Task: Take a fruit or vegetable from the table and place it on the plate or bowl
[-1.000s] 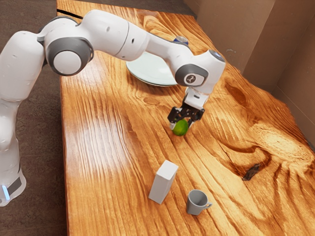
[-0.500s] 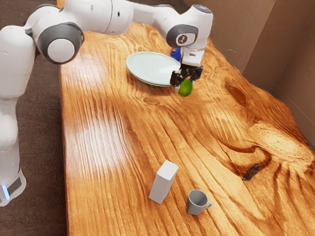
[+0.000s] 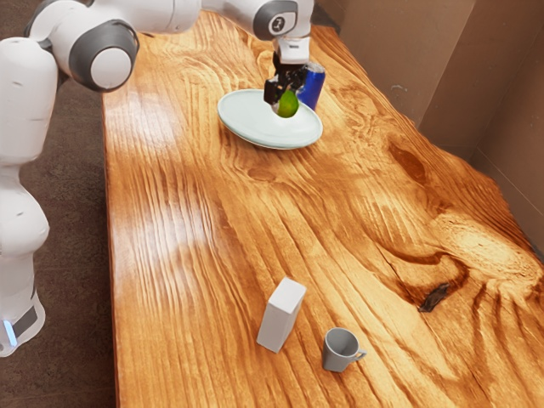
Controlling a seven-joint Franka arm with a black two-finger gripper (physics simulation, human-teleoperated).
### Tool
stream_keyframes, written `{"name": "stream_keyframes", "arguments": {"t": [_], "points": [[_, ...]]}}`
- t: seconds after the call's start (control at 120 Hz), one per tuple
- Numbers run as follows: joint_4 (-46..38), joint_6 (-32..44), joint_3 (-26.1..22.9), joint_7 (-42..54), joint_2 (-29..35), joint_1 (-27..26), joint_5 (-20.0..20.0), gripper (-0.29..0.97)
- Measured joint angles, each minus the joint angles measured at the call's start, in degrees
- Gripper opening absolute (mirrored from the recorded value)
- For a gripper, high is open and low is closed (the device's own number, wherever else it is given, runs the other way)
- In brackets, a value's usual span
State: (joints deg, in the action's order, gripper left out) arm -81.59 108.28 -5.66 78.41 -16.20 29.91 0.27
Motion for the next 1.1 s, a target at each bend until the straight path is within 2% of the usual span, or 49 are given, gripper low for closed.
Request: {"name": "stream_keyframes", "arguments": {"t": [0.183,0.325,0.625,0.717,0.817,1.0,1.1], "points": [[0.0,3.0,0.0,-0.1,-0.7,3.0,-0.2,0.29],[0.0,6.5,-0.6,-0.2,-2.0,7.9,-1.1,0.3],[0.0,10.5,-2.8,-0.5,-3.7,9.3,-1.8,0.29],[0.0,11.5,-3.6,-0.5,-4.5,9.9,-1.9,0.46],[0.0,12.1,-4.1,-0.6,-4.8,10.2,-2.1,0.57],[0.0,13.0,-4.1,-0.9,-4.2,10.1,-2.1,0.65],[0.9,7.7,-4.8,-0.6,0.3,8.7,-3.8,0.67]]}}
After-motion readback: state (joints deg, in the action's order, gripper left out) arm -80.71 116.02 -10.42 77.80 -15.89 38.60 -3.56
